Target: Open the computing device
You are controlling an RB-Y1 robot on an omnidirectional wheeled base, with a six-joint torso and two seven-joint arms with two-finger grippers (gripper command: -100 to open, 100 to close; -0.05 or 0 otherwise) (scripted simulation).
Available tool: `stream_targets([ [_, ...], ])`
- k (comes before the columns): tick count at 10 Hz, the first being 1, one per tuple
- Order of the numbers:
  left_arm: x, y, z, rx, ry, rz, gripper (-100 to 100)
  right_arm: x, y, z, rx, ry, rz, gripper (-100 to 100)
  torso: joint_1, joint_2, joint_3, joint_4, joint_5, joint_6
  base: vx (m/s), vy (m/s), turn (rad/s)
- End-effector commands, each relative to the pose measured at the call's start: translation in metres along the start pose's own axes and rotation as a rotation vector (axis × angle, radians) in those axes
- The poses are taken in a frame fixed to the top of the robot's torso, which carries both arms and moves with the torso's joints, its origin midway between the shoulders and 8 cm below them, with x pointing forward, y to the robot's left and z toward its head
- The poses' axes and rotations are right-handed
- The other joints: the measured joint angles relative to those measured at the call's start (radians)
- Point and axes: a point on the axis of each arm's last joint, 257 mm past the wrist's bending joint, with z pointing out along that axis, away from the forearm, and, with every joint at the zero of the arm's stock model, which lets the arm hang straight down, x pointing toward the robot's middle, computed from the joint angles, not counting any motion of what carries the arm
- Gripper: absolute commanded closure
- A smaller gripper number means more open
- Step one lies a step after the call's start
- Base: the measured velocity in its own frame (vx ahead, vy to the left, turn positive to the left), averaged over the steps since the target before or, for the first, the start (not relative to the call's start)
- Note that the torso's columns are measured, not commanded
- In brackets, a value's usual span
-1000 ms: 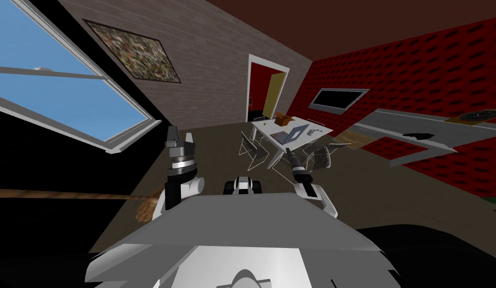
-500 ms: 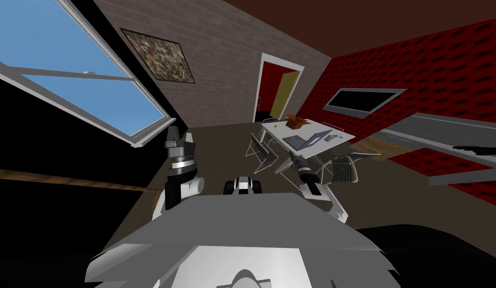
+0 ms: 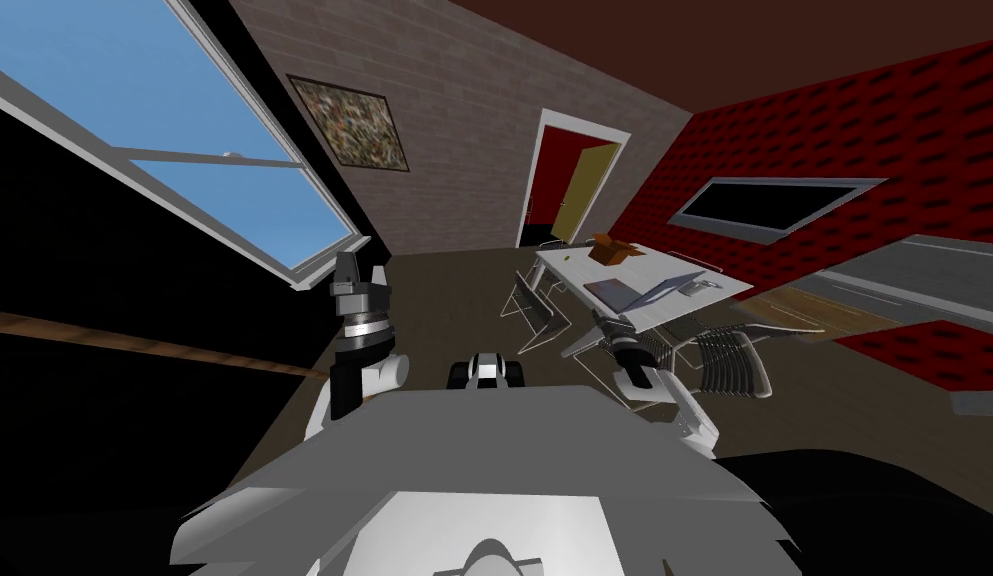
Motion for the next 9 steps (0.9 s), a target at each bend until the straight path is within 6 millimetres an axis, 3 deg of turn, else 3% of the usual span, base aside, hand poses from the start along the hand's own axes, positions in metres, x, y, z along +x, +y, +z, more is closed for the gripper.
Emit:
stream_targets([
  [1, 0.000, 0.000, 0.000, 0.000, 0.000, 0.000, 0, 0.006, -0.036, 0.007, 0.075, 0.032, -0.131, -100, -0.001, 0.001, 0.001, 0.000, 0.000, 0.000, 0.069, 0.048, 0.056],
  [4, 0.000, 0.000, 0.000, 0.000, 0.000, 0.000, 0, 0.004, -0.106, 0.009, 0.215, 0.086, -0.339, -100, 0.000, -0.001, -0.001, 0.000, 0.000, 0.000, 0.117, 0.042, 0.074],
  [5, 0.000, 0.000, 0.000, 0.000, 0.000, 0.000, 0, 0.004, -0.106, 0.009, 0.215, 0.086, -0.340, -100, 0.000, -0.001, -0.001, 0.000, 0.000, 0.000, 0.083, 0.013, 0.010],
  [9, 0.000, 0.000, 0.000, 0.000, 0.000, 0.000, 0, -0.012, -0.192, 0.002, 0.399, 0.155, -0.566, -100, -0.001, 0.000, 0.000, 0.000, 0.000, 0.000, 0.090, 0.002, 0.029],
])
